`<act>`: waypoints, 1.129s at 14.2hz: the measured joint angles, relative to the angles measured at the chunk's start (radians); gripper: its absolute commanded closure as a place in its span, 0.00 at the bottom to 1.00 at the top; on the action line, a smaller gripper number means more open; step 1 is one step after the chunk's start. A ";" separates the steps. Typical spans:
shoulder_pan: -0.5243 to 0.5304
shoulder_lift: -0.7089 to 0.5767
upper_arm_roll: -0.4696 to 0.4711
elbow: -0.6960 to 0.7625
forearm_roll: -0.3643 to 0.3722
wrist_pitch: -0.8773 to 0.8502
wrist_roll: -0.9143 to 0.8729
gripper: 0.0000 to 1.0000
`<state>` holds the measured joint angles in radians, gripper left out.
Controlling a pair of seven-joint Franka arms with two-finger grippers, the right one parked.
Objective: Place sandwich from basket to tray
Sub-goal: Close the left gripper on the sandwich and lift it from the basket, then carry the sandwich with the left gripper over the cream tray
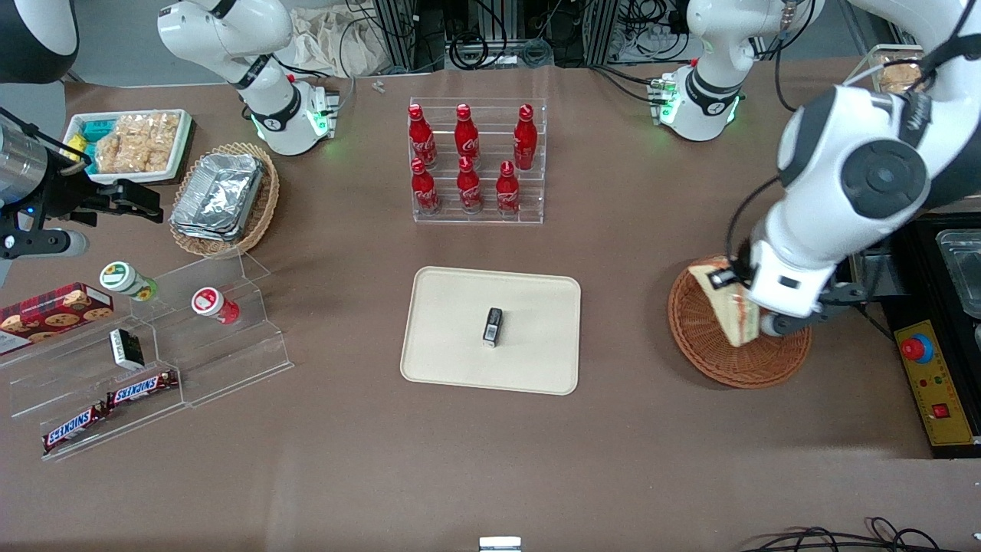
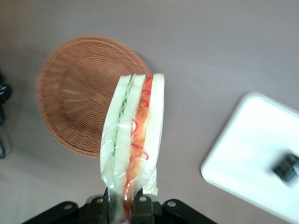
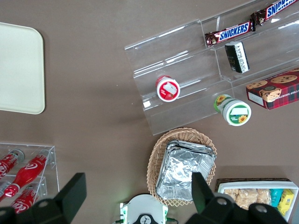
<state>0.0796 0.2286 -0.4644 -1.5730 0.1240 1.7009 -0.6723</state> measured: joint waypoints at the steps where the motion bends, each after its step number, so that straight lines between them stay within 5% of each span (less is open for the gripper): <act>1: -0.008 0.007 -0.043 0.003 0.000 0.000 0.007 1.00; 5: -0.092 0.120 -0.120 -0.003 0.002 0.089 0.018 1.00; 9: -0.149 0.324 -0.119 -0.004 0.112 0.273 0.026 1.00; 16: -0.182 0.514 -0.119 0.013 0.184 0.457 0.040 1.00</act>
<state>-0.1028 0.7425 -0.5837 -1.5605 0.3076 2.1583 -0.6327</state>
